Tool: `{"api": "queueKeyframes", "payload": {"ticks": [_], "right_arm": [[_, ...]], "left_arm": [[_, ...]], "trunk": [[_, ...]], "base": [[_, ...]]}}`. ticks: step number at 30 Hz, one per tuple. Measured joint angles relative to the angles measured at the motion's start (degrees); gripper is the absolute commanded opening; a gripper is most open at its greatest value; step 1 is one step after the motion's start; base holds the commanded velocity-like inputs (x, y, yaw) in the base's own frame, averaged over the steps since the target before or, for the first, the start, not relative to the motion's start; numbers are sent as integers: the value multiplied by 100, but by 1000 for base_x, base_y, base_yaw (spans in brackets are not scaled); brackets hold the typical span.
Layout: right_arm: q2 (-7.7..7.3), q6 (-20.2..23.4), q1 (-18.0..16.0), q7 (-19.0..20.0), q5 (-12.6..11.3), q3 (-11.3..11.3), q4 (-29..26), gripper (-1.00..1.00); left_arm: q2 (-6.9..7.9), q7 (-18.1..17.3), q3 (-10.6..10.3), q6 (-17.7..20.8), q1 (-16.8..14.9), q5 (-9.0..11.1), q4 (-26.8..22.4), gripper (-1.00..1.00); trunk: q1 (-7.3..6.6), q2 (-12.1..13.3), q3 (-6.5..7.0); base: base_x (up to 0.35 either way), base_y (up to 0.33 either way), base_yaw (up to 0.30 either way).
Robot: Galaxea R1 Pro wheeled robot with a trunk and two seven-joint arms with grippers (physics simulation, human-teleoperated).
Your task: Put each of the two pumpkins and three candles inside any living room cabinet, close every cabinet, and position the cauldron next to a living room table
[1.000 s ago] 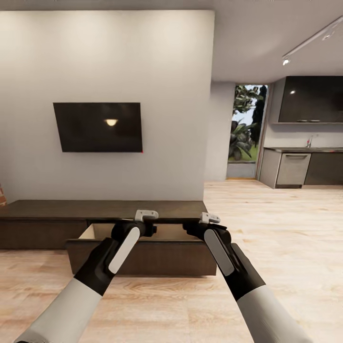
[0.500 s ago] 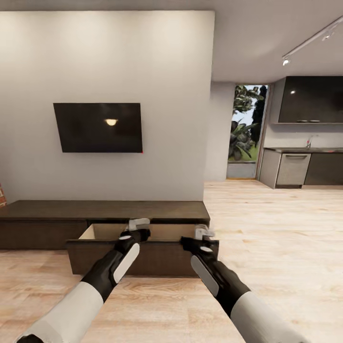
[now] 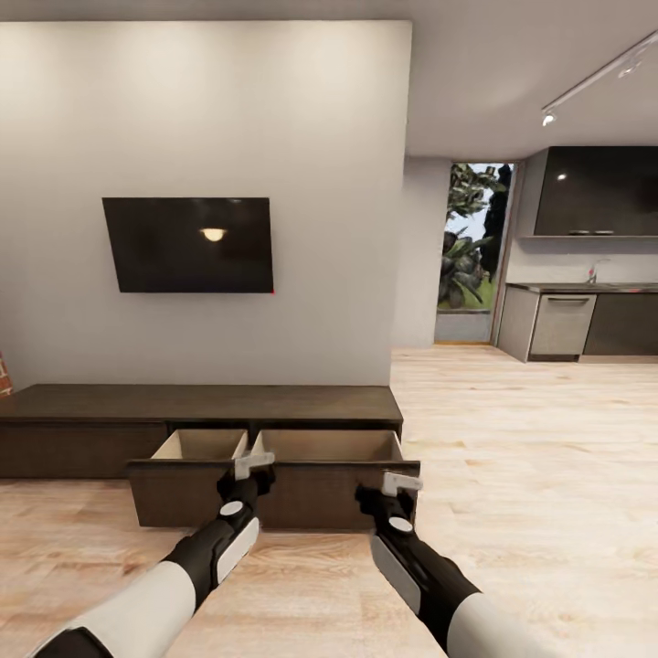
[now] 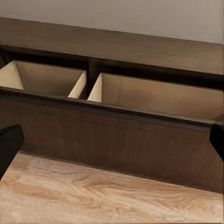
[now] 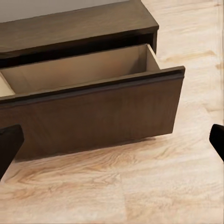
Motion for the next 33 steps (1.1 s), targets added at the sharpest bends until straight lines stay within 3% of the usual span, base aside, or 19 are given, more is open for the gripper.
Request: {"api": "queueKeyframes", "payload": {"ticks": [10, 15, 18, 21, 33], "right_arm": [[3, -322, 221, 20, 34, 20, 213, 100], [-14, -331, 275, 20, 53, 418, 221, 100], [-21, -330, 290, 20, 63, 572, 233, 100], [-17, -345, 301, 22, 70, 635, 239, 100], [-11, -468, 322, 17, 54, 979, 250, 100]], "left_arm": [[-5, -392, -48, -549, 8, 2, 774, 100], [-12, -531, -224, -603, 72, -10, 870, 100], [-19, -573, -579, -611, 118, 0, 963, 100], [-27, -586, -783, -610, 134, 2, 1116, 100], [-17, -601, -898, -602, 142, -10, 1260, 100]], "trunk": [[0, 0, 0], [0, 0, 0], [0, 0, 0], [0, 0, 0], [0, 0, 0]], "base": [[0, 0, 0], [0, 0, 0], [0, 0, 0], [0, 0, 0], [0, 0, 0]]}}
